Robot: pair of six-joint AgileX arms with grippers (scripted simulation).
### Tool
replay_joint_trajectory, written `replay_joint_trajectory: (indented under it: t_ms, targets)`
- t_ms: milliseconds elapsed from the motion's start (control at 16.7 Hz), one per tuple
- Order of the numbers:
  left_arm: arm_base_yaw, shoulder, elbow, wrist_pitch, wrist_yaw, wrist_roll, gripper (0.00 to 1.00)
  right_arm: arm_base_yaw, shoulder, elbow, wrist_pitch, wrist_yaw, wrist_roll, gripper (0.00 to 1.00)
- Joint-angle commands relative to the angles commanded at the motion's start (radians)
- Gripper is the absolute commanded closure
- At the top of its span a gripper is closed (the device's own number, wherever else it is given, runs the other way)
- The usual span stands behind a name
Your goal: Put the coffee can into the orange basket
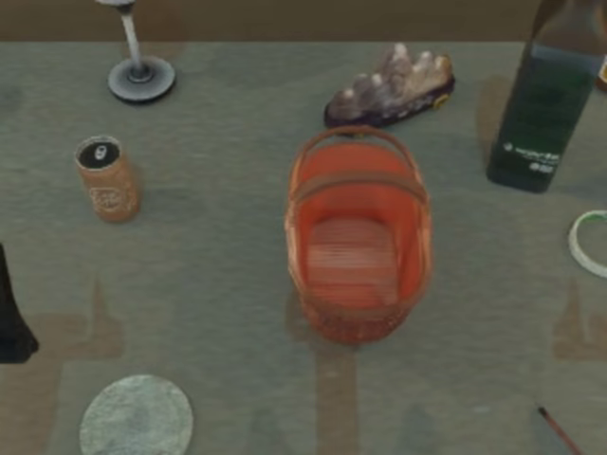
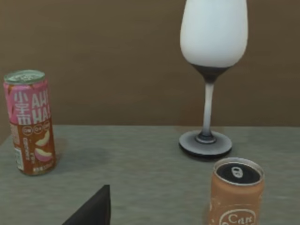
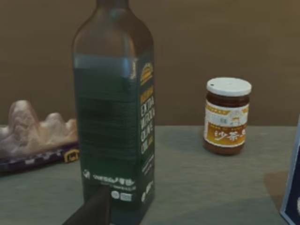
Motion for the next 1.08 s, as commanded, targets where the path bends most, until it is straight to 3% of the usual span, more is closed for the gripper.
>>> replay_joint_trajectory:
  t_ms: [240, 480, 1080]
  targets:
    - [-0.008, 0.027, 0.029, -0.017, 0.006, 0.008, 0.0, 0.0, 0.0, 0.0, 0.0, 0.0, 0.0, 0.0]
    - [-0.04, 0.194, 0.197, -0.128, 0.027, 0.056, 0.0, 0.0, 0.0, 0.0, 0.0, 0.0, 0.0, 0.0]
    - [-0.116, 1.07, 0.998, -0.684, 0.054, 0.329, 0.0, 0.0, 0.0, 0.0, 0.0, 0.0, 0.0, 0.0]
